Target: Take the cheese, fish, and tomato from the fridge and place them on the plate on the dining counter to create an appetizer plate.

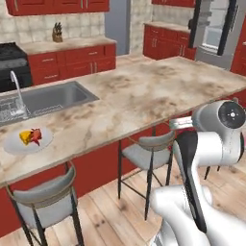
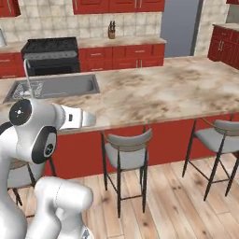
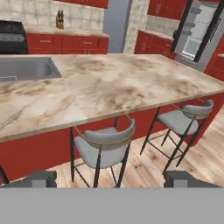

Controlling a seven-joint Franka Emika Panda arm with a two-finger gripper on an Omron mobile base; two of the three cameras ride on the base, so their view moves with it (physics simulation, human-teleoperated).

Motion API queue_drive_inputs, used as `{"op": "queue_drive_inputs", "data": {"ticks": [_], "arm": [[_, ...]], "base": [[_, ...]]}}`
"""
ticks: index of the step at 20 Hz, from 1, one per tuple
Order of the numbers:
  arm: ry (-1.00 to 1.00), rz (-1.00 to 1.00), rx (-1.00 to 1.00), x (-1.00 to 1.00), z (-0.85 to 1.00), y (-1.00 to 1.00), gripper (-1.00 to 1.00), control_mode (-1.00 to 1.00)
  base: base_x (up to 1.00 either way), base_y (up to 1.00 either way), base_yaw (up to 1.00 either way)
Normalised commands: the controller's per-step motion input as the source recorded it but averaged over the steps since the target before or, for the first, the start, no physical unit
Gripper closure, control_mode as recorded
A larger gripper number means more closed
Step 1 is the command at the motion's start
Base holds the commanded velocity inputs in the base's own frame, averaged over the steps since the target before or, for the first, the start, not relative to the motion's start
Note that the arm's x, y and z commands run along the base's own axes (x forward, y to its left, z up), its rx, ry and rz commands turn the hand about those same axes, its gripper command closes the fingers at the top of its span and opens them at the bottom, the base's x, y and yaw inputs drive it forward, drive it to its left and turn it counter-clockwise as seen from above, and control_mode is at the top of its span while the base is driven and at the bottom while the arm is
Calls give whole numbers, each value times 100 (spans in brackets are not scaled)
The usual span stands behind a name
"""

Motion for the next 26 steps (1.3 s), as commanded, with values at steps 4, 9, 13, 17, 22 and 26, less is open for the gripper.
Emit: {"op": "queue_drive_inputs", "data": {"ticks": [4,9,13,17,22,26], "arm": [[0,0,0,0,0,0,-100,100],[0,0,0,0,0,0,-100,100],[0,0,0,0,0,0,-100,100],[0,0,0,0,0,0,-100,100],[0,0,0,0,0,0,-100,100],[0,0,0,0,0,0,-100,100]], "base": [[18,-100,-71],[22,-100,-71],[24,-100,-65],[42,-100,-57],[82,-100,-47],[100,-68,-22]]}}
